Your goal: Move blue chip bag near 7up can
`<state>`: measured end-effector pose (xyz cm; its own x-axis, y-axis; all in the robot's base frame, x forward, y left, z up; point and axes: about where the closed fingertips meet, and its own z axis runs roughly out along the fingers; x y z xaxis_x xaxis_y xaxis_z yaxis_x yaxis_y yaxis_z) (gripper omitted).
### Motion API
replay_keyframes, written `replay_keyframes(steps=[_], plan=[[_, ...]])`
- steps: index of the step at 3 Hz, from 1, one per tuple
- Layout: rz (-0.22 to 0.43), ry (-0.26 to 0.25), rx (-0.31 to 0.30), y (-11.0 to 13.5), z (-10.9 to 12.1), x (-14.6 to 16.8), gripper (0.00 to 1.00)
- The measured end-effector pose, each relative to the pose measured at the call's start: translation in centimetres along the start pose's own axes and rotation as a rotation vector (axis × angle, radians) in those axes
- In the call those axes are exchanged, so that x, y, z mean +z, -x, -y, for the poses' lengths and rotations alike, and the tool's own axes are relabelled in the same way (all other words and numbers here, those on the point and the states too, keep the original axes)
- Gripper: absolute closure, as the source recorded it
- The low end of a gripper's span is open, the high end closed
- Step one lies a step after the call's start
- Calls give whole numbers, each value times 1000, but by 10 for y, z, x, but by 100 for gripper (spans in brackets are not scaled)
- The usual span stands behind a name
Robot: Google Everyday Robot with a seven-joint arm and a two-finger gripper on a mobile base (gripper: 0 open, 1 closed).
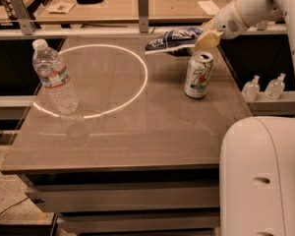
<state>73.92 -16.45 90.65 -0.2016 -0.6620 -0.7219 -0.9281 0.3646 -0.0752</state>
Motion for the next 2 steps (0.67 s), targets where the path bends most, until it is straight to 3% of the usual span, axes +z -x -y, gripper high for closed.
replay_keyframes(steps=[1,2], plan=[[-25,25,10,-15,-11,-18,100],[-69,58,14,-28,-20,-21,82]])
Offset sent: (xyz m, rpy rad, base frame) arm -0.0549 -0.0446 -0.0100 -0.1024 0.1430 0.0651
